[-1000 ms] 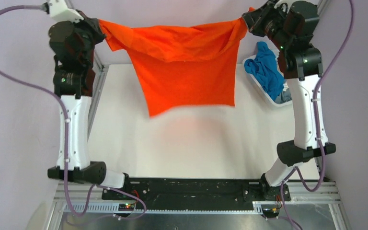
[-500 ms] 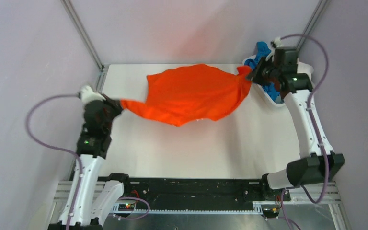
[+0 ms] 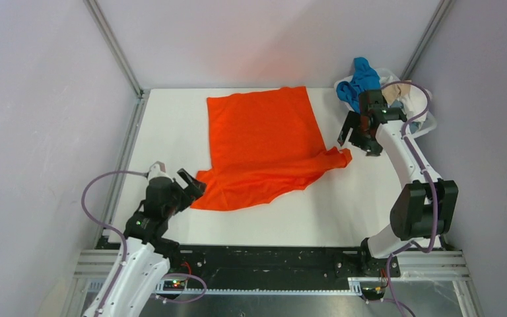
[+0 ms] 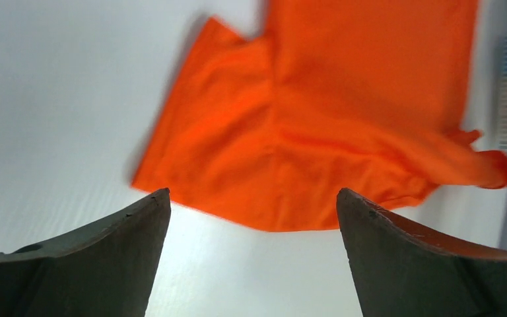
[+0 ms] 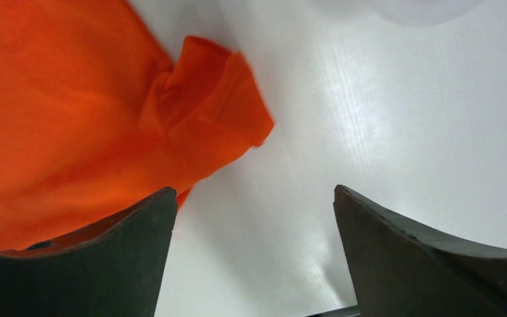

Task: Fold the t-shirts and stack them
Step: Flatten out the tshirt

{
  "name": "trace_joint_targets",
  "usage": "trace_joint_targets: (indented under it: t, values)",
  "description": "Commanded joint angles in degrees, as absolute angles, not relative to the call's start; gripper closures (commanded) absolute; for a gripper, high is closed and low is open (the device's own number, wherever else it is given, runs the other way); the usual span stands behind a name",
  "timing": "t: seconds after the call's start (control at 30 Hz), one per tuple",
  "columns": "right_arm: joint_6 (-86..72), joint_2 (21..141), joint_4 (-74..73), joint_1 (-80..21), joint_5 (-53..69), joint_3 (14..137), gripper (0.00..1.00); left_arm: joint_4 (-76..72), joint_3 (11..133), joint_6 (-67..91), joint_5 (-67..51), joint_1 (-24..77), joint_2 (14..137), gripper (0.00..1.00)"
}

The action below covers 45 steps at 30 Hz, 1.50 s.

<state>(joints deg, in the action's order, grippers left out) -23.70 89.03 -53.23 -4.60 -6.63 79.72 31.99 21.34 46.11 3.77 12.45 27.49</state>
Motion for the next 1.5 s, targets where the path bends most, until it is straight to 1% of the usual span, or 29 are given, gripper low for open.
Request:
trace_joint_targets:
  t: [0.0,0.03,0.1,0.17,0.2,0.23,0.27,0.3,0.33,0.43,0.47,0.57,0.67,0.77,0.87,0.93,1.0,1.17,1.23,1.27,1.3,1.33,1.43,1.47]
  values:
    - [-27.2,84.6,-57.6,-8.3,-25.3,84.5,0.02,30.1,31.8,44.3,3.8,15.1,30.2,0.0]
    - [-27.9,83.1,-58.7,-9.1,-29.0,84.6,0.01,29.7,34.6,43.3,4.5,15.5,31.5,0.0]
    - [-29.0,80.3,-58.9,-12.2,-29.7,83.7,0.01,27.7,38.8,41.5,5.4,15.8,37.2,0.0]
    - [-28.6,77.3,-55.3,-16.8,-25.9,80.0,0.01,24.3,43.5,40.0,2.6,15.9,44.7,0.0]
    - [-28.5,76.5,-53.6,-21.9,-24.1,76.5,0.01,22.9,45.0,39.2,1.5,15.9,50.7,0.0]
    - [-28.6,75.1,-49.2,-23.5,-20.3,74.4,0.01,21.1,48.4,38.1,-1.3,15.9,54.0,0.0]
    - [-28.7,74.8,-46.9,-27.1,-18.4,70.6,0.01,20.8,50.1,37.6,-2.2,16.0,60.8,0.0]
    - [-30.1,74.7,-42.7,-28.9,-15.6,69.0,0.01,20.4,53.8,36.3,-4.3,16.1,64.1,0.0]
    - [-31.0,75.1,-40.9,-32.3,-15.2,66.6,0.01,20.3,55.3,35.8,-5.1,16.2,70.3,0.0]
    - [-33.9,80.0,-34.2,-36.4,-14.1,65.4,0.0,18.8,59.9,34.7,-7.2,17.2,79.6,0.0]
    - [-34.2,82.5,-32.9,-36.4,-13.1,65.3,0.01,18.5,60.2,34.4,-7.1,18.1,82.8,0.0]
    - [-36.9,87.0,-28.8,-35.0,-10.4,65.4,0.01,16.2,59.3,34.0,-6.1,20.5,87.2,0.0]
    - [-38.5,92.2,-26.5,-32.9,-8.6,65.5,0.0,13.6,56.7,34.6,-5.3,23.6,89.4,0.0]
    - [-38.9,96.1,-25.0,-29.2,-6.1,65.4,0.01,11.3,51.4,36.4,-3.9,25.9,90.7,0.0]
    - [-37.5,100.4,-22.1,-26.5,-0.5,65.8,0.03,6.1,45.7,39.4,-4.9,28.4,90.4,0.0]
    - [-36.5,102.8,-21.7,-25.4,1.3,67.3,0.04,3.7,40.5,41.0,-4.5,30.7,89.4,0.0]
    - [-34.4,105.3,-22.3,-25.2,1.2,70.4,0.04,2.9,37.9,42.6,-2.4,34.2,88.4,0.0]
    - [-29.9,115.3,-27.0,-24.9,4.3,82.9,0.05,-1.9,34.0,49.0,-0.3,48.1,87.2,0.0]
    - [-27.5,120.7,-28.3,-25.4,5.6,89.3,0.06,-4.9,35.5,51.0,-0.7,52.1,88.2,0.0]
    - [-26.6,122.1,-30.0,-25.9,7.1,94.1,0.07,-6.5,37.6,51.3,0.7,53.1,89.7,0.0]
    - [-24.8,125.2,-31.0,-26.1,9.4,96.4,0.08,-6.9,38.8,51.7,2.5,55.0,90.6,0.0]
    - [-23.9,126.7,-31.6,-26.4,10.6,101.5,0.09,-8.3,41.7,52.8,5.3,55.7,93.2,0.0]
    - [-20.3,133.2,-35.0,-25.9,16.5,111.9,0.09,-12.6,49.1,54.5,6.2,56.9,100.0,0.0]
    - [-19.3,134.0,-35.5,-25.2,17.7,116.5,0.09,-15.0,53.6,54.4,6.3,57.0,103.2,0.0]
